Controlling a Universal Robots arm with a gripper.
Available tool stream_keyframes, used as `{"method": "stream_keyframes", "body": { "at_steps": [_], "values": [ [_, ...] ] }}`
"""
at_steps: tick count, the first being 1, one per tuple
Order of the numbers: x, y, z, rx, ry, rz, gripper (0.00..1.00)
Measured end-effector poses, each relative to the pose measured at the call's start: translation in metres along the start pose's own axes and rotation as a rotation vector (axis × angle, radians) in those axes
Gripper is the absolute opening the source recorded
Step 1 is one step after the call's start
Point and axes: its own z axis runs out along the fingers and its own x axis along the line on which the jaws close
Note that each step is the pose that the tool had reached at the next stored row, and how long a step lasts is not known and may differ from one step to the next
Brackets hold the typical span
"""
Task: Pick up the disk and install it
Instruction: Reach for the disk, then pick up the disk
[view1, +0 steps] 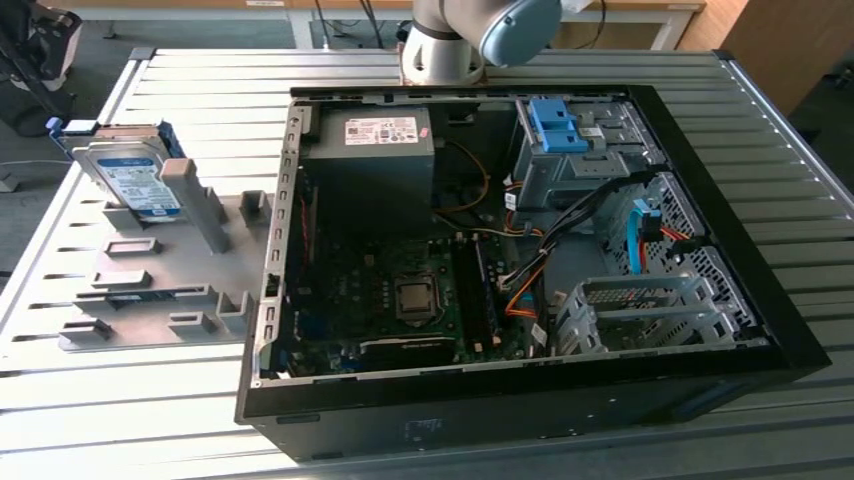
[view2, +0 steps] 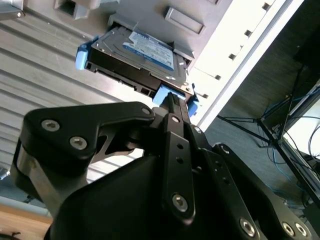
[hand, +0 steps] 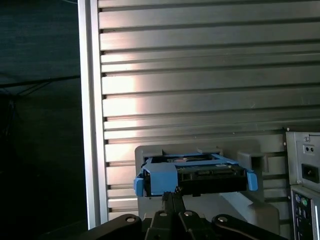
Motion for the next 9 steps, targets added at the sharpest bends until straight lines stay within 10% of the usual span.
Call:
{"method": "stream_keyframes", "body": {
  "at_steps": [9],
  "values": [
    [0.0,0.0,0.0003,0.0,0.0001,0.0,0.11]
  ]
}}
